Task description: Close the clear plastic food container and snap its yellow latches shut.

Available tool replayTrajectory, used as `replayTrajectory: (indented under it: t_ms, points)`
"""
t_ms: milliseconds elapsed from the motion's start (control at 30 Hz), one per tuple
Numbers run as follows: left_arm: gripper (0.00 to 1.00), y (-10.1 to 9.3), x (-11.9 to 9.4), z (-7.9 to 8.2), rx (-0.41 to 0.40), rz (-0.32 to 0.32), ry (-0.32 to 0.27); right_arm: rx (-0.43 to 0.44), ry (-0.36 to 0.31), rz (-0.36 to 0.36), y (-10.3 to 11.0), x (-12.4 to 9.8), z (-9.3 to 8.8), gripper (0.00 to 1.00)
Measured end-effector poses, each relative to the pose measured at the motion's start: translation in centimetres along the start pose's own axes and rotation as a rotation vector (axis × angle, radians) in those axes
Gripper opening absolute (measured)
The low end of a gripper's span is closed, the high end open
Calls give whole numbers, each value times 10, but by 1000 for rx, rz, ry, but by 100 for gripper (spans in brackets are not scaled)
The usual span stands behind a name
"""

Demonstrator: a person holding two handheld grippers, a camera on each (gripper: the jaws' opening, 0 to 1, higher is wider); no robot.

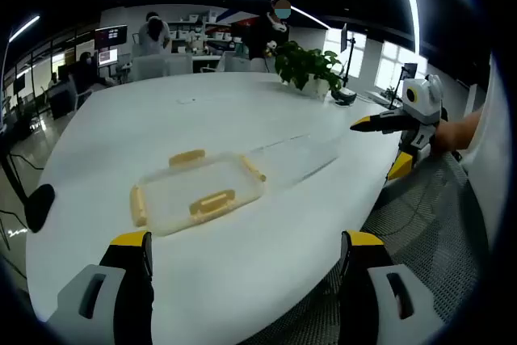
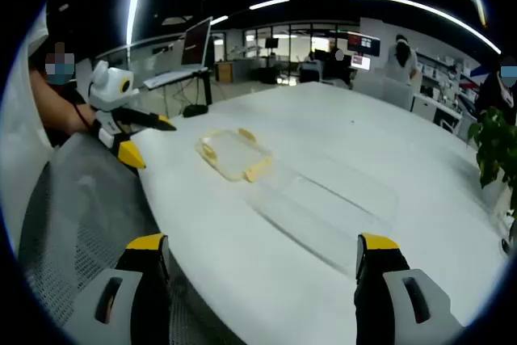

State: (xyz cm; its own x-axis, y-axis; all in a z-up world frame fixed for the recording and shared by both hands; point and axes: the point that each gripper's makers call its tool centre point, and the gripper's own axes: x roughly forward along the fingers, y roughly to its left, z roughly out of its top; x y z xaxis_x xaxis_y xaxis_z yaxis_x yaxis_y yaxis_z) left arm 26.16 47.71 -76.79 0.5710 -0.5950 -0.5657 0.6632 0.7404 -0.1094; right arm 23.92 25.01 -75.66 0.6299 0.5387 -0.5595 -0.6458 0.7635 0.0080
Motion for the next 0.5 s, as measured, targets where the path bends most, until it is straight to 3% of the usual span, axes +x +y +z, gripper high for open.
replayTrajectory:
  t_ms: [500]
  points:
    - [98, 0, 0, -1, 5, 0, 5, 11, 0, 1, 0, -1, 0, 96]
